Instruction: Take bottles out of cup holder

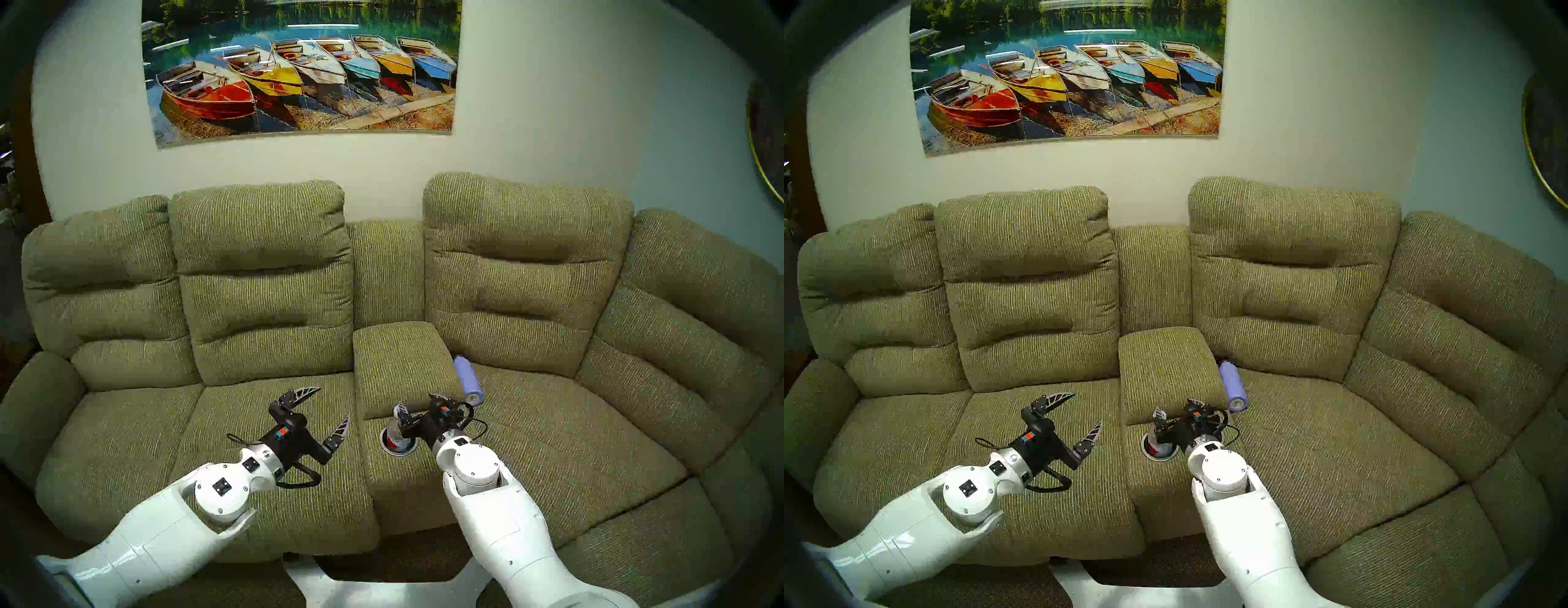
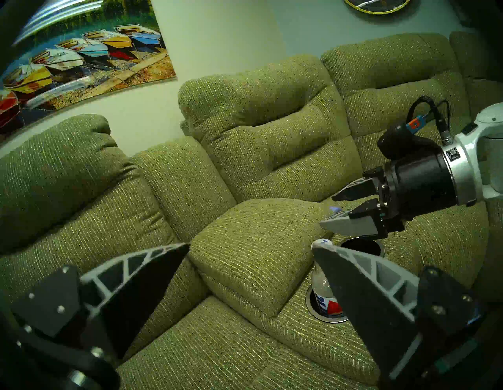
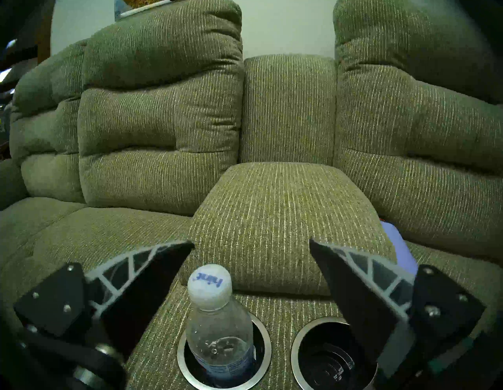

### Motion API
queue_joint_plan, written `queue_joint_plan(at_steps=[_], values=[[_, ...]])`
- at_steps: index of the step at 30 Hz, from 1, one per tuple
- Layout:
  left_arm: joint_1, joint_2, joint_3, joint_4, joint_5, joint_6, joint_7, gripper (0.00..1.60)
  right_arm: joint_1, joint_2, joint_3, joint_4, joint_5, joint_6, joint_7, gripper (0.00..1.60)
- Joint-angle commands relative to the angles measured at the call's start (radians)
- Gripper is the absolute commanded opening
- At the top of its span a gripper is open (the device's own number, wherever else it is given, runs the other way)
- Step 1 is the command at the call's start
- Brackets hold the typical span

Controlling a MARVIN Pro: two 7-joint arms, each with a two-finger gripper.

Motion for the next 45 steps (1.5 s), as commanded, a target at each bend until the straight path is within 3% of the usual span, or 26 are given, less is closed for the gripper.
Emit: queue_joint_plan(at_steps=[1,22,45], values=[[-0.003,-0.001,-0.002,-0.015,0.000,-0.007,0.000,1.60,0.064,-0.013,-0.010,0.012,-0.002,-0.018,0.014,1.60],[-0.004,0.000,-0.001,-0.015,-0.001,-0.007,0.001,1.60,0.152,-0.037,0.012,0.184,0.004,-0.031,0.033,1.60],[-0.005,0.001,0.001,-0.015,-0.002,-0.007,0.003,1.60,0.271,-0.041,0.002,0.374,-0.043,-0.052,0.024,1.60]])
